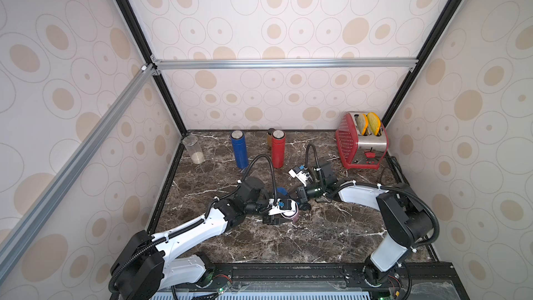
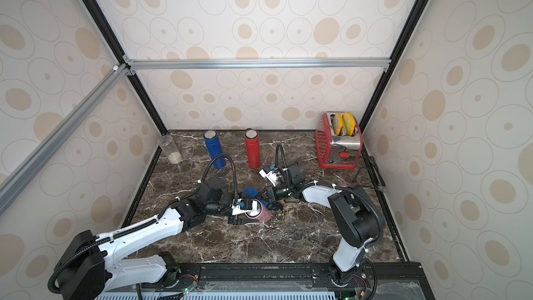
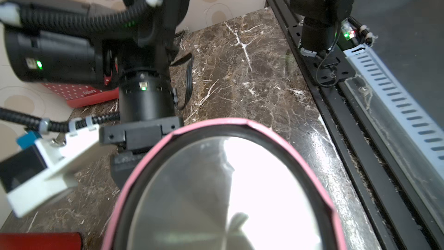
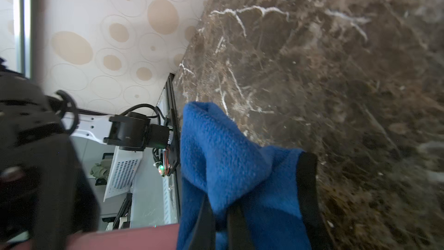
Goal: Wipe the surface of the thermos
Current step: Wipe the dirt from the surface of the thermos.
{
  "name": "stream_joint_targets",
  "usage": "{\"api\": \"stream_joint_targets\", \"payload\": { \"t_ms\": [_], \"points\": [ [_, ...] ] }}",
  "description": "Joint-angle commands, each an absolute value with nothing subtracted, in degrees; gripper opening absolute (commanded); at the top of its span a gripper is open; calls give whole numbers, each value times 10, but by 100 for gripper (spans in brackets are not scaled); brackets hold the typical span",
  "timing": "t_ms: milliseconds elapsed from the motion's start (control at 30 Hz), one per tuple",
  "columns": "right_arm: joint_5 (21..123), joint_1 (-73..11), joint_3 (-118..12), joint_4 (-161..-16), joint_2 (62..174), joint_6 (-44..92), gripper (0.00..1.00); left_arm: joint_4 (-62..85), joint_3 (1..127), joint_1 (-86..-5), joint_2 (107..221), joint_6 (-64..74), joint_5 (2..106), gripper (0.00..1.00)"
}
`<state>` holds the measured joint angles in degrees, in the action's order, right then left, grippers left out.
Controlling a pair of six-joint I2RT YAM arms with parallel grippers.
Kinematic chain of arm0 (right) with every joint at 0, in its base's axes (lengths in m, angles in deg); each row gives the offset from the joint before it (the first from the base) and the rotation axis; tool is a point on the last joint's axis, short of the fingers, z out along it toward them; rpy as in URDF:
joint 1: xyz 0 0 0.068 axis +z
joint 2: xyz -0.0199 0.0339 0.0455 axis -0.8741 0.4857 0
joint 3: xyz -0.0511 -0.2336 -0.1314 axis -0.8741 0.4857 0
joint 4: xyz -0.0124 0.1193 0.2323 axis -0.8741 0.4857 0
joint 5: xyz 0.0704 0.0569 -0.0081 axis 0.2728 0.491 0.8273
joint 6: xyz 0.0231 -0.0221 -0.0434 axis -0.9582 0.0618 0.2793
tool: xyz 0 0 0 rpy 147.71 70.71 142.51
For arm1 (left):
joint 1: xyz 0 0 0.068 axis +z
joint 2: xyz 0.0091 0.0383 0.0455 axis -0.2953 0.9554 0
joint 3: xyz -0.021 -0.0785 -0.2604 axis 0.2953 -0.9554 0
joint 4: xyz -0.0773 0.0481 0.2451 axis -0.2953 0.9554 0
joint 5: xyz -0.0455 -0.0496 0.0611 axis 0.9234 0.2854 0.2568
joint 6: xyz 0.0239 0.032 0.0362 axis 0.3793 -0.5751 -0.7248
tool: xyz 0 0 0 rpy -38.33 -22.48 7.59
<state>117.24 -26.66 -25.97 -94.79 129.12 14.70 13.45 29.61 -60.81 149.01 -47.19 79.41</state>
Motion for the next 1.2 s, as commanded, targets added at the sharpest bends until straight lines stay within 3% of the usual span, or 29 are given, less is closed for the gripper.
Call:
{"api": "stream_joint_targets", "payload": {
  "t_ms": [0, 267, 600, 900, 1167],
  "points": [
    [1216, -255, -266, -902, 1303, 185, 0, 184, 307, -605, 1499, -494, 763, 45],
    [1262, -258, -374, -674, 1206, 269, 0, 192, 310, -604, 1504, -502, 756, 44],
    [1262, -258, -326, -741, 1216, 233, 0, 194, 315, -604, 1512, -489, 759, 44],
    [1147, -258, -225, -852, 1283, 218, 0, 189, 316, -605, 1513, -440, 750, 44],
    [1063, -258, -223, -764, 1161, 243, 0, 166, 335, -604, 1534, -291, 689, 45]
  ]
}}
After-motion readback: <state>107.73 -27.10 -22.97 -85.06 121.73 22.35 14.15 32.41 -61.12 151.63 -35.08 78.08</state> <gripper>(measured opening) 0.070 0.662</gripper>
